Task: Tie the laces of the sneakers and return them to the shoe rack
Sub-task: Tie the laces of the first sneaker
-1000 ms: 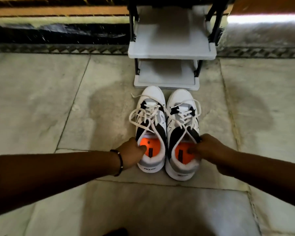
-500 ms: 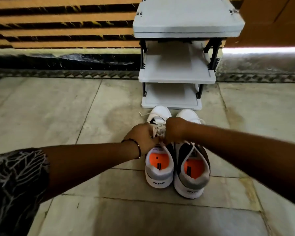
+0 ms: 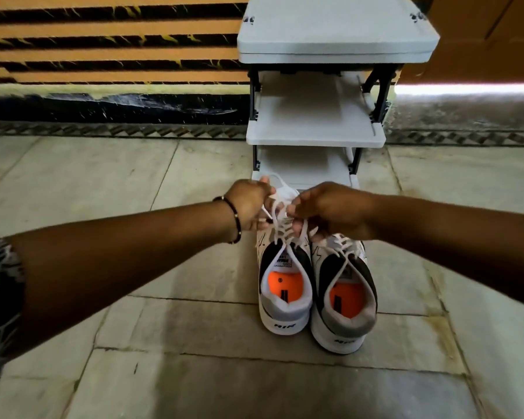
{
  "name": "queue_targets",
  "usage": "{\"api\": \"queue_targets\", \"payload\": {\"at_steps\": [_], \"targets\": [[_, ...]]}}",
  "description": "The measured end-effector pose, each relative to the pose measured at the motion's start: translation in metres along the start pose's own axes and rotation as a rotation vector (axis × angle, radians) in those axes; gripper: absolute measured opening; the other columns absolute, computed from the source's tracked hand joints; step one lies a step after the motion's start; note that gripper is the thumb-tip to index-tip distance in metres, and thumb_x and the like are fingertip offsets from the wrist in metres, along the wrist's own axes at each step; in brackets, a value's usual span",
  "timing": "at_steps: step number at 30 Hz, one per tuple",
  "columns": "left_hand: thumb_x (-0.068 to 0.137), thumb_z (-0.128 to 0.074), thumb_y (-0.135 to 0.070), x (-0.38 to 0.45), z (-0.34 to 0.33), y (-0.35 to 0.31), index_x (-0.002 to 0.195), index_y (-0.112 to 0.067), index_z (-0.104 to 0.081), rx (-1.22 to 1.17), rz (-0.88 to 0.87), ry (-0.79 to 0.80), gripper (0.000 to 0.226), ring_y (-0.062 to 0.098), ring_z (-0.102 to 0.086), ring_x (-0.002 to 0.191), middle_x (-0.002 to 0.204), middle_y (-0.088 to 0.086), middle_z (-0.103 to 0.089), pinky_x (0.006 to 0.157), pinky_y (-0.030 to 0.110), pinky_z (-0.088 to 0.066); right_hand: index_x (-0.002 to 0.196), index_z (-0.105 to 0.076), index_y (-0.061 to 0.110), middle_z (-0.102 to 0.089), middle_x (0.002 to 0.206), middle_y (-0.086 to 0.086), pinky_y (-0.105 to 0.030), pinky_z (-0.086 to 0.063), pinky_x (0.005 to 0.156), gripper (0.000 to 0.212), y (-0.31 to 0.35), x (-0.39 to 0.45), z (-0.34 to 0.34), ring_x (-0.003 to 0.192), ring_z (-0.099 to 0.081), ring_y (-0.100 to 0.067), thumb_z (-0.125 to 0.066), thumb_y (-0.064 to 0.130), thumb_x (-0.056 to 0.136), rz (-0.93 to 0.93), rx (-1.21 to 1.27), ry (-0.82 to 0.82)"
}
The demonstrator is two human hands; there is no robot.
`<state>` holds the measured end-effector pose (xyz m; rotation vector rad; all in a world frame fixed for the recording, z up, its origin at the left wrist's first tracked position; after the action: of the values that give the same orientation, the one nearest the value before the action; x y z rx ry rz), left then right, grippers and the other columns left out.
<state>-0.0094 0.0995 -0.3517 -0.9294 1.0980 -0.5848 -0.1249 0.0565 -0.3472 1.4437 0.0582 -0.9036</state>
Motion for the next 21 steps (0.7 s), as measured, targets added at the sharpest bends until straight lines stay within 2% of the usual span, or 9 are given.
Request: {"api": "queue_targets", "payload": {"at_steps": [3,6,9,11,13,16,17,19,21], "targets": [[0.095,-0.034,-0.039,0.005,0.006,-0.023,0.08,-0.019,-0.051,-0.115,-0.055,0.023,0.03,0.005,-0.052,0.038,0.049,-0.007,-0.049,0.044,0.018,-0.041,0.085,-0.059,0.013,-0.056,0.063,-0.003,-0.031,-0.044,0.063,0.011,0.033,-0.012,0.019,0.068,-0.057,-0.019,-0.051,0.017,0.09,0.067,0.022,-0.02],[0.095,-0.035,-0.04,0.01,0.011,-0.043,0.075,-0.019,-0.051,-0.15,-0.125,0.017,0.033,0.004,-0.037,0.032,0.041,-0.009,-0.037,0.038,0.011,-0.028,0.084,-0.062,0.011,-0.049,0.058,-0.001,-0.029,-0.045,0.061,0.018,0.051,-0.018,0.044,0.059,-0.056,-0.017,-0.048,0.02,0.093,0.132,0.121,-0.155],[0.096,-0.035,-0.034,0.01,0.014,-0.07,0.074,-0.021,-0.053,-0.132,-0.221,-0.037,0.031,0.006,-0.035,0.038,0.051,-0.006,-0.033,0.035,0.011,-0.026,0.089,-0.066,0.006,-0.047,0.06,-0.002,-0.027,-0.043,0.056,0.021,0.043,-0.018,0.06,0.056,-0.049,-0.016,-0.049,0.018,0.092,0.087,0.102,-0.299],[0.096,-0.035,-0.031,0.005,0.006,-0.086,0.076,-0.02,-0.055,-0.132,-0.313,0.0,0.03,0.008,-0.04,0.044,0.05,-0.006,-0.04,0.038,0.014,-0.032,0.102,-0.065,0.004,-0.048,0.066,-0.003,-0.026,-0.041,0.055,0.02,0.034,-0.015,0.053,0.059,-0.046,-0.015,-0.052,0.014,0.089,0.014,0.053,-0.262],[0.096,-0.034,-0.031,-0.006,-0.005,-0.1,0.08,-0.02,-0.055,-0.049,-0.425,0.063,0.029,0.01,-0.049,0.053,0.059,-0.004,-0.05,0.044,0.018,-0.039,0.108,-0.063,0.007,-0.05,0.067,-0.002,-0.025,-0.039,0.052,0.023,0.03,-0.01,0.037,0.059,-0.045,-0.014,-0.058,0.011,0.086,0.008,-0.003,-0.155],[0.095,-0.037,-0.035,-0.028,-0.02,-0.121,0.085,-0.019,-0.062,0.263,-0.719,0.05,0.031,0.011,-0.061,0.07,0.079,-0.001,-0.063,0.054,0.017,-0.049,0.086,-0.067,0.017,-0.05,0.058,0.003,-0.027,-0.036,0.053,0.006,0.045,-0.009,0.017,0.056,-0.043,-0.014,-0.065,0.014,0.082,0.149,0.003,-0.092],[0.094,-0.038,-0.038,-0.034,-0.022,-0.125,0.086,-0.018,-0.065,0.356,-0.789,0.038,0.034,0.01,-0.063,0.074,0.083,0.0,-0.065,0.058,0.017,-0.051,0.073,-0.066,0.019,-0.049,0.056,0.003,-0.029,-0.036,0.054,0.01,0.051,-0.009,0.016,0.055,-0.042,-0.014,-0.065,0.013,0.082,0.209,0.024,-0.117],[0.093,-0.036,-0.044,-0.032,-0.019,-0.124,0.093,-0.015,-0.067,0.407,-0.748,0.009,0.042,0.01,-0.061,0.07,0.084,0.003,-0.066,0.057,0.017,-0.049,0.061,-0.062,0.021,-0.047,0.054,0.001,-0.029,-0.035,0.053,0.026,0.061,-0.011,0.02,0.053,-0.041,-0.015,-0.061,0.01,0.083,0.303,0.077,-0.18],[0.094,-0.025,-0.048,-0.018,-0.011,-0.111,0.092,-0.015,-0.064,0.303,-0.492,0.044,0.052,0.013,-0.059,0.061,0.075,0.007,-0.064,0.058,0.024,-0.048,0.069,-0.065,0.014,-0.052,0.056,0.0,-0.028,-0.039,0.052,0.018,0.069,-0.015,0.028,0.054,-0.045,-0.015,-0.059,0.009,0.086,0.355,0.097,-0.205]]}}
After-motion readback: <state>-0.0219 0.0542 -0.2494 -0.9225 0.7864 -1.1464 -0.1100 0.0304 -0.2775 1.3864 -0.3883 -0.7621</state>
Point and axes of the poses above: each hand's wrist, its own x-axis towards the middle knuckle, its own z-axis out of the back of the hand, y = z × x, the point moved 7 cm from there along x, towards the middle knuckle
